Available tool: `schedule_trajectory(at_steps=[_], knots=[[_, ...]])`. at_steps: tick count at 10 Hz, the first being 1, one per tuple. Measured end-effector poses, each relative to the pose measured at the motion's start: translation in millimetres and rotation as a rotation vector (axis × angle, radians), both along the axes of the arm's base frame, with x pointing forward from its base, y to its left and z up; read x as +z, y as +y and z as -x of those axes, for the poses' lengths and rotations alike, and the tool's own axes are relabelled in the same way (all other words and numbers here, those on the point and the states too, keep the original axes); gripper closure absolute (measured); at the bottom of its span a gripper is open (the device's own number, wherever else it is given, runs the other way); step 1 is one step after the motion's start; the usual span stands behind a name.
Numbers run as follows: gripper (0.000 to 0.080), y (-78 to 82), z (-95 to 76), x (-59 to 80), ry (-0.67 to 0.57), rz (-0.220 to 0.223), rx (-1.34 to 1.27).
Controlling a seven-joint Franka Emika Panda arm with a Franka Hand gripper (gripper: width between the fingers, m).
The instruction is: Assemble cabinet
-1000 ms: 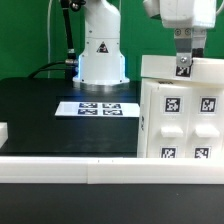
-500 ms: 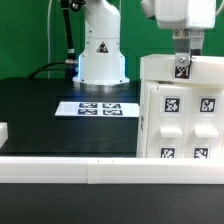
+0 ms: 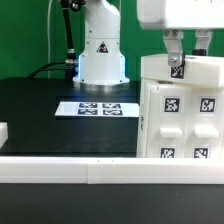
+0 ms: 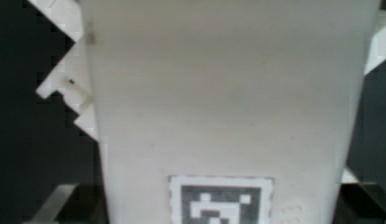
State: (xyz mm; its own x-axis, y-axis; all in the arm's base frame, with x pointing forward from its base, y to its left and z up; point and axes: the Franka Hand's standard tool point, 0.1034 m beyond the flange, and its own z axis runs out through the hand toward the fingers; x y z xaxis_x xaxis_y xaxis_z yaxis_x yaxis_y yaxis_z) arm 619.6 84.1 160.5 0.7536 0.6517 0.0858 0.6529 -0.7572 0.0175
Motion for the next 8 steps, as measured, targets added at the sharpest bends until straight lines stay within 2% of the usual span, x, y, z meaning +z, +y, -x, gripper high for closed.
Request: schedule_trajectory(at_steps=[8], knots=[[0.0243,-0.5,1.9,-1.3,0.011,-0.069,-0.753]])
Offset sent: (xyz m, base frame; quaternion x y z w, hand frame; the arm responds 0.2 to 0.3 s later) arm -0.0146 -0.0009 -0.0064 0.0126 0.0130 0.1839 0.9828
